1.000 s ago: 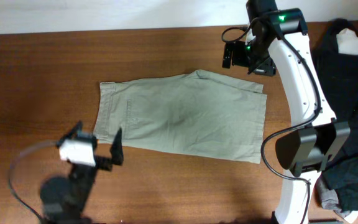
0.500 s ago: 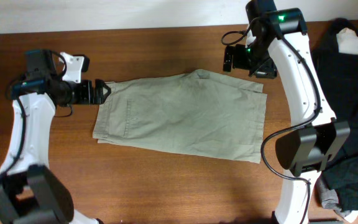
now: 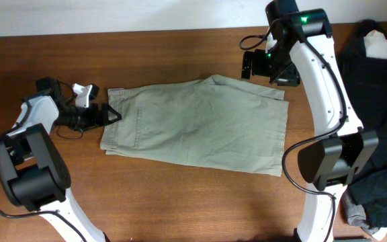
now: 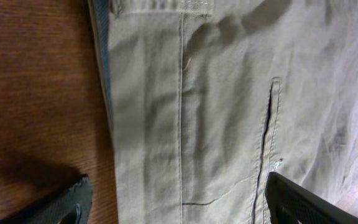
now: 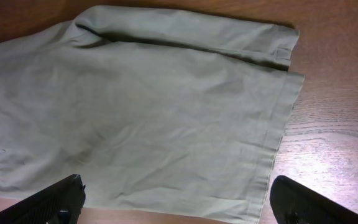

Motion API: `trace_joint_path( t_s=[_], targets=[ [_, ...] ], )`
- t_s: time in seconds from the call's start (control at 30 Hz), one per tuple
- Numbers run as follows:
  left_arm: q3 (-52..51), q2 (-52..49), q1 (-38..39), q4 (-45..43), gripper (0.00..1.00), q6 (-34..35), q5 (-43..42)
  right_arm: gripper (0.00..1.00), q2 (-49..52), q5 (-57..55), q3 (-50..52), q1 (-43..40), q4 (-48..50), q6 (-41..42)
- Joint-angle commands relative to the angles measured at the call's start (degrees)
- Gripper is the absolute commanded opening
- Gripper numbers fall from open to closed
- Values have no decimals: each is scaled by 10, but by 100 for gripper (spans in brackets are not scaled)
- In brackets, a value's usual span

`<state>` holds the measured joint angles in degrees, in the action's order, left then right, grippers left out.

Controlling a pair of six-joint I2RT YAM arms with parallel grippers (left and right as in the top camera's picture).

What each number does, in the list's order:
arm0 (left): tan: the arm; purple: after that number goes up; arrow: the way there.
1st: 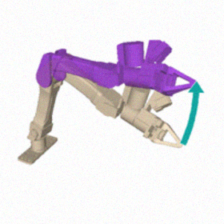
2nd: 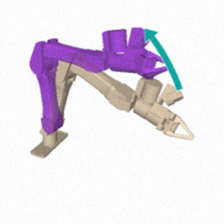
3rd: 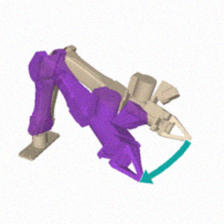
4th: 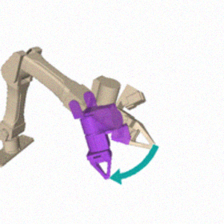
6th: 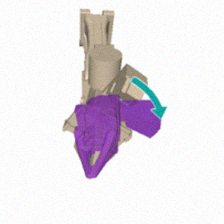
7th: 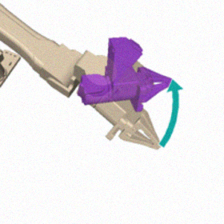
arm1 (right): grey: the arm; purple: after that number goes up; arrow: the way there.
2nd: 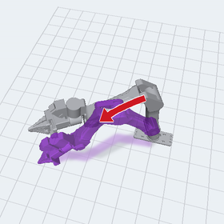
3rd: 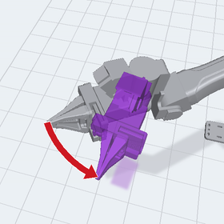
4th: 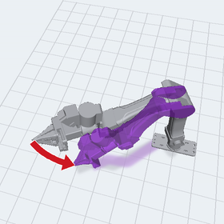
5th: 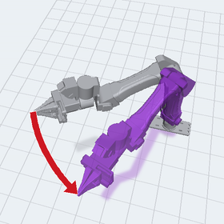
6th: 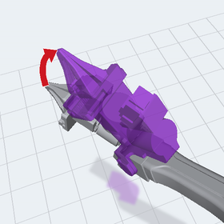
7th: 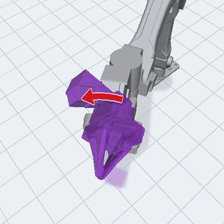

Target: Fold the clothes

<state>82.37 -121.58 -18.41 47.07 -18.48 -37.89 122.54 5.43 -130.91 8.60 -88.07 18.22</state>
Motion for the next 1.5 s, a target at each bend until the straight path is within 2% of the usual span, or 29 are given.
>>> trace_joint_path(
  t_s=[0.0, 0.07, 0.13, 0.27, 0.3, 0.37, 0.4, 0.5, 0.57, 0.6, 0.67, 0.73, 0.8, 0.87, 1.03, 1.1, 1.17, 1.27, 1.37, 1.47],
  targets=[
    [2, -41, 6, 9, 89, -9, -3, 99, -3, -13, 1, 0, -1, 1],
    [2, -51, 16, 13, 89, -12, -3, 99, -3, -19, 1, 0, -1, 1],
    [2, -62, 35, 18, 95, -13, -3, 99, -3, -20, 1, 0, -5, 1],
    [2, -64, 59, 14, 92, -14, -3, 99, -3, -92, 1, -6, -38, 39],
    [2, -64, 63, 6, 45, -13, 3, 99, -3, -91, 1, -13, -45, 40],
    [2, -64, 64, -2, 4, -13, 6, 99, -3, -91, 2, -20, -53, 39],
    [2, -64, 64, -6, 1, -13, 6, 99, -3, -91, 2, -23, -59, 39],
    [2, -64, 55, -9, 0, 3, 8, 99, -3, -76, 28, -19, -64, 35],
    [2, -64, 40, -21, 1, 51, 32, 99, -3, -75, 61, -14, -62, 35],
    [2, -64, 16, -33, 1, 93, 43, 95, -3, -74, 96, -9, -50, 35],
    [2, -64, -21, -40, 1, 129, 43, 91, -3, -68, 139, -4, -25, 31],
    [2, -64, -60, -41, 1, 149, 42, 86, -3, -17, 198, 1, 22, -12],
    [2, -64, -91, -36, 0, 150, 42, 69, -3, 9, 249, 7, 75, -17],
    [2, -64, -106, -28, 0, 150, 42, 39, -3, 28, 276, 12, 113, -19],
    [2, -64, -109, -29, 0, 150, 42, 38, -3, 34, 305, 36, 194, -26],
    [7, -64, -109, -28, 0, 121, 40, 48, -3, 33, 305, 40, 212, -26],
    [18, -64, -107, -17, 1, 106, 40, 49, -3, 30, 305, 41, 239, -26],
    [27, -63, -97, -11, 0, 98, 38, 31, 4, 30, 305, 41, 296, -34],
    [27, -64, -94, -11, 0, 98, 38, 5, 23, 30, 305, 41, 334, -47],
    [27, -64, -93, -9, 1, 98, 38, 4, 47, 30, 305, 41, 361, -67]
  ],
)
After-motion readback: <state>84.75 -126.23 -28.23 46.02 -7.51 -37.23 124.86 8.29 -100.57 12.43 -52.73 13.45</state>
